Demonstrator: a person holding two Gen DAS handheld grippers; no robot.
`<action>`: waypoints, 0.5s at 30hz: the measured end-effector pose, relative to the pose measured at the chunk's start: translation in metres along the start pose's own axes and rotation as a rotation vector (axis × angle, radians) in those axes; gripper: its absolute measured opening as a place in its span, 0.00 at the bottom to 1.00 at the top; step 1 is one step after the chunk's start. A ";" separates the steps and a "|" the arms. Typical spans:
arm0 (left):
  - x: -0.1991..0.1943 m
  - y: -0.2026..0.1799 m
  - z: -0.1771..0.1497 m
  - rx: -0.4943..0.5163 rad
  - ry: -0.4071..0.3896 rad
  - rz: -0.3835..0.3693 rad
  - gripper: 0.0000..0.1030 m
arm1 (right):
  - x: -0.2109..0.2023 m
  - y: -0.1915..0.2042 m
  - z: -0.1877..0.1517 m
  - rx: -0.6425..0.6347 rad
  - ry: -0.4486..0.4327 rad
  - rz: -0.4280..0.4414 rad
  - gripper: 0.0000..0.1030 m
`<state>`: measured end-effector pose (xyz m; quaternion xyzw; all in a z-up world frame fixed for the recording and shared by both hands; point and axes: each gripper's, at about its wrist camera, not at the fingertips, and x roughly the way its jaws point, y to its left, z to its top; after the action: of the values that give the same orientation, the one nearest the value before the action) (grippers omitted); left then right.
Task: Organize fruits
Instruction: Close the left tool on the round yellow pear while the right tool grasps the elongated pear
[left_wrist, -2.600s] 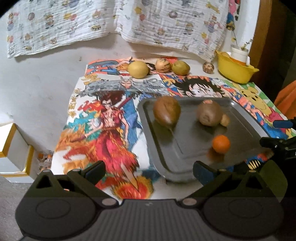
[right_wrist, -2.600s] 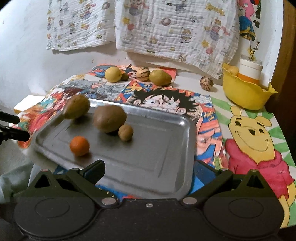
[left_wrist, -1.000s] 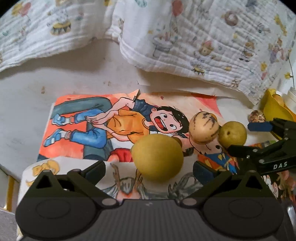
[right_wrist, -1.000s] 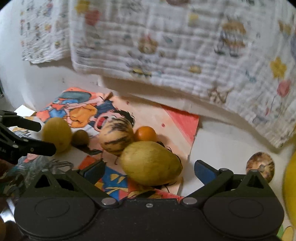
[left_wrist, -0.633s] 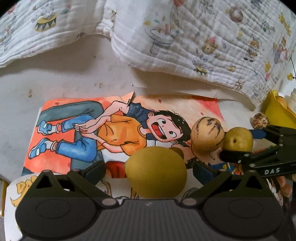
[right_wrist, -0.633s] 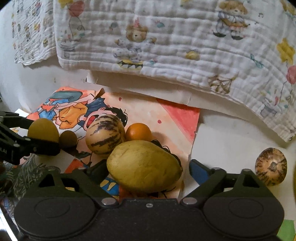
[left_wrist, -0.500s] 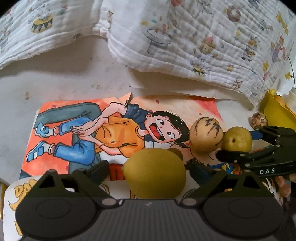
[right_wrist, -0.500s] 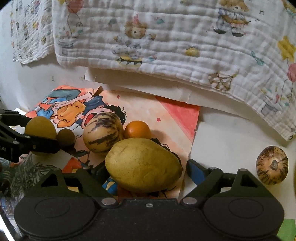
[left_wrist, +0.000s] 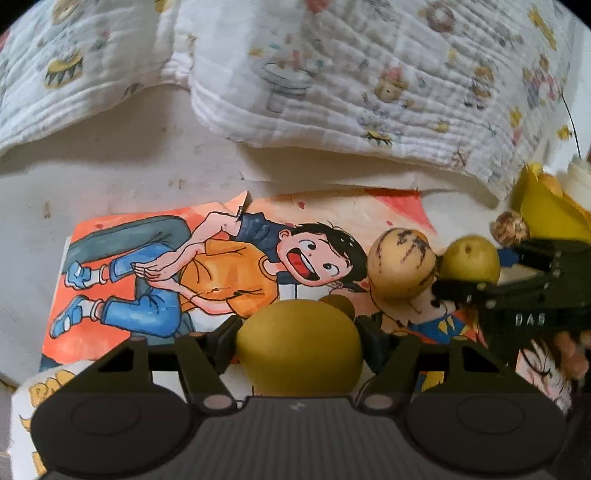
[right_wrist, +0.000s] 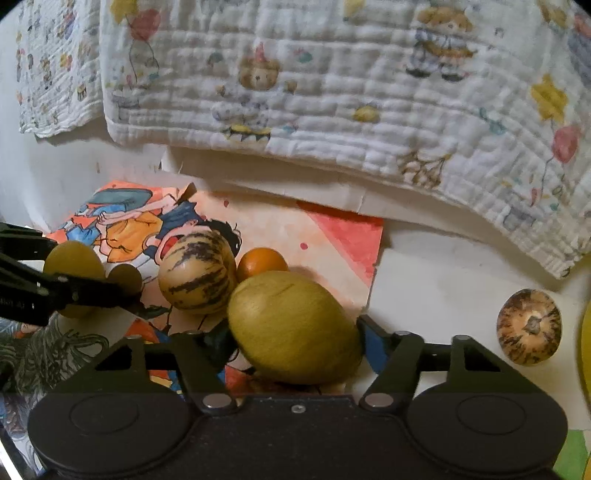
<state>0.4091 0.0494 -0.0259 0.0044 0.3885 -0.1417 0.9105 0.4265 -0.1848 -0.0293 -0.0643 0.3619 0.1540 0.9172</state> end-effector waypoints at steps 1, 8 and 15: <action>-0.001 -0.002 0.000 0.010 0.008 0.009 0.68 | 0.000 0.000 -0.001 -0.002 -0.001 0.000 0.67; -0.011 -0.006 -0.003 -0.013 0.036 0.020 0.67 | -0.010 0.001 -0.006 0.012 -0.040 0.007 0.66; -0.034 -0.012 -0.008 -0.029 0.032 0.007 0.67 | -0.034 0.009 -0.009 -0.001 -0.053 0.050 0.66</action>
<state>0.3783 0.0473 -0.0064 -0.0052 0.4051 -0.1328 0.9045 0.3937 -0.1863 -0.0129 -0.0516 0.3386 0.1787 0.9223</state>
